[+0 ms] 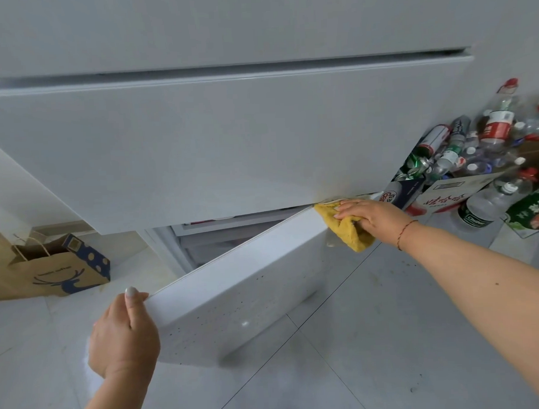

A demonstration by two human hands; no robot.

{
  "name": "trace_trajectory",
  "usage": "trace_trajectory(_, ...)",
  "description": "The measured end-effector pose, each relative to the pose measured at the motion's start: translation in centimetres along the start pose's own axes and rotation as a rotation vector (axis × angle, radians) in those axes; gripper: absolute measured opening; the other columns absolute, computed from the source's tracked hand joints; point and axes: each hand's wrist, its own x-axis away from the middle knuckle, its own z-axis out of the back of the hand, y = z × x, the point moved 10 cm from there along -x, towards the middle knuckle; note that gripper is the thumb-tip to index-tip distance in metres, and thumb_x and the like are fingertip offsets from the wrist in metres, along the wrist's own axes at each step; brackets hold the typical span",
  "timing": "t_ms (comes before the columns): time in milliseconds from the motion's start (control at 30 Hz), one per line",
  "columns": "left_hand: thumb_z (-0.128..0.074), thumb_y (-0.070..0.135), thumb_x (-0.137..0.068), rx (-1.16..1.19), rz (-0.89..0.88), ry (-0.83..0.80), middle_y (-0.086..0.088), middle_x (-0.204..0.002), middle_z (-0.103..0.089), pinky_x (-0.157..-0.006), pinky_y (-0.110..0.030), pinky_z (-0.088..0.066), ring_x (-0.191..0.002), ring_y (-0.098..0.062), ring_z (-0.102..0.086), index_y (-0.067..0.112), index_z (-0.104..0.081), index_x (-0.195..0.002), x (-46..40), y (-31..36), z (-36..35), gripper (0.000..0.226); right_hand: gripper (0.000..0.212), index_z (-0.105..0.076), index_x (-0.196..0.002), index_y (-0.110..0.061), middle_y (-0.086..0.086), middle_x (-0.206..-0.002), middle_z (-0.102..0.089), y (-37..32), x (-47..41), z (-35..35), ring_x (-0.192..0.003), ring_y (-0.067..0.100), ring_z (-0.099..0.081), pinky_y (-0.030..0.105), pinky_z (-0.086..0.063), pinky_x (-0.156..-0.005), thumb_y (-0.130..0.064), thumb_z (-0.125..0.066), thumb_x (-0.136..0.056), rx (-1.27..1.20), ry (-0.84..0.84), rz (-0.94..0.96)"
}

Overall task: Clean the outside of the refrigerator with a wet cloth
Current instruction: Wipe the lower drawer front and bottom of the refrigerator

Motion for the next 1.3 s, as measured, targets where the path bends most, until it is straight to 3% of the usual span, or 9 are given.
trace_trajectory(233, -0.003, 0.058, -0.093, 0.012, 0.006, 0.002, -0.004, -0.09, -0.057, -0.069, -0.039, -0.044, -0.086, -0.026, -0.049, 0.024, -0.063, -0.1, -0.1, 0.2, 0.0, 0.069, 0.03, -0.067, -0.116, -0.01, 0.009, -0.133, -0.057, 5.2, 1.7, 3.4, -0.121, 0.027, -0.053, 0.023, -0.031, -0.103, 0.001, -0.051, -0.093, 0.123, 0.005, -0.126)
trace_trajectory(400, -0.005, 0.059, -0.093, 0.029, 0.014, -0.015, -0.006, -0.089, -0.058, -0.071, -0.041, -0.047, -0.083, -0.028, -0.05, 0.023, -0.061, -0.097, -0.3, 0.2, -0.3, 0.067, 0.029, -0.063, -0.116, -0.024, 0.01, -0.111, -0.066, 9.9, 4.0, 4.4, -0.093, 0.026, -0.057, 0.031, -0.042, -0.076, -0.012, -0.044, -0.097, 0.132, 0.068, -0.427)
trace_trajectory(600, -0.007, 0.058, -0.093, 0.08, -0.005, -0.064, -0.009, -0.09, -0.06, -0.068, -0.039, -0.044, -0.084, -0.029, -0.053, 0.021, -0.06, -0.097, -0.6, 0.8, -0.6, 0.065, 0.024, -0.062, -0.11, -0.009, 0.009, -0.095, -0.067, 10.7, 7.0, 2.7, -0.097, 0.028, -0.063, 0.033, -0.05, -0.08, -0.002, -0.042, -0.098, -0.66, 0.387, -0.579)
trace_trajectory(700, -0.012, 0.053, -0.097, 0.132, -0.028, -0.105, -0.009, -0.091, -0.06, -0.066, -0.036, -0.038, -0.086, -0.028, -0.053, 0.018, -0.061, -0.098, -0.5, 1.4, -0.5, 0.061, 0.026, -0.063, -0.095, -0.01, 0.0, -0.072, -0.073, 8.6, 7.4, 2.0, -0.075, 0.015, -0.069, 0.024, -0.057, -0.061, 0.0, -0.039, -0.098, -1.142, 0.521, -0.556)
trace_trajectory(900, -0.015, 0.051, -0.099, 0.201, -0.025, -0.154, -0.007, -0.097, -0.06, -0.072, -0.038, -0.04, -0.092, -0.026, -0.053, 0.021, -0.061, -0.101, -0.7, 1.5, -0.4, 0.056, 0.034, -0.059, -0.091, -0.013, 0.001, -0.083, -0.069, 0.0, 4.7, 1.2, -0.088, 0.015, -0.06, 0.031, -0.046, -0.077, -0.011, -0.027, -0.1, -1.514, 0.582, -0.375)
trace_trajectory(1033, -0.022, 0.045, -0.104, 0.306, 0.0, -0.193, -0.006, -0.1, -0.059, -0.08, -0.041, -0.042, -0.097, -0.027, -0.052, 0.019, -0.063, -0.103, -0.7, 1.9, 0.0, 0.05, 0.044, -0.057, -0.118, -0.012, 0.003, -0.11, -0.064, -6.0, 1.6, -2.6, -0.109, 0.018, -0.056, 0.034, -0.045, -0.097, -0.035, -0.024, -0.101, -1.173, 0.4, -0.263)
trace_trajectory(1100, -0.024, 0.05, -0.102, 0.404, 0.044, -0.216, -0.003, -0.1, -0.059, -0.084, -0.042, -0.042, -0.097, -0.026, -0.052, 0.02, -0.064, -0.102, -1.0, 1.2, -0.1, 0.05, 0.068, -0.056, -0.128, -0.02, 0.001, -0.132, -0.055, -8.6, 0.3, -5.6, -0.129, 0.017, -0.042, 0.048, -0.018, -0.117, -0.057, -0.015, -0.088, -0.65, 0.269, -0.21)
trace_trajectory(1167, -0.027, 0.06, -0.095, 0.533, 0.118, -0.234, -0.002, -0.101, -0.061, -0.088, -0.045, -0.043, -0.097, -0.026, -0.054, 0.024, -0.066, -0.099, -1.4, 0.1, -0.3, 0.053, 0.085, -0.048, -0.138, -0.025, -0.006, -0.15, -0.036, -10.9, -0.2, -7.7, -0.143, 0.012, -0.019, 0.045, 0.01, -0.116, -0.065, -0.002, -0.077, -0.294, 0.256, -0.18)
trace_trajectory(1300, -0.027, 0.057, -0.099, 0.837, 0.382, -0.248, -0.001, -0.103, -0.063, -0.083, -0.034, -0.043, -0.093, -0.018, -0.054, 0.016, -0.066, -0.094, -2.1, -1.6, -0.5, 0.056, 0.087, -0.036, -0.145, -0.031, -0.008, -0.158, -0.019, -16.7, -0.1, -11.5, -0.146, 0.009, -0.002, 0.043, 0.019, -0.112, -0.069, 0.002, -0.077, -0.1, 0.273, -0.086)
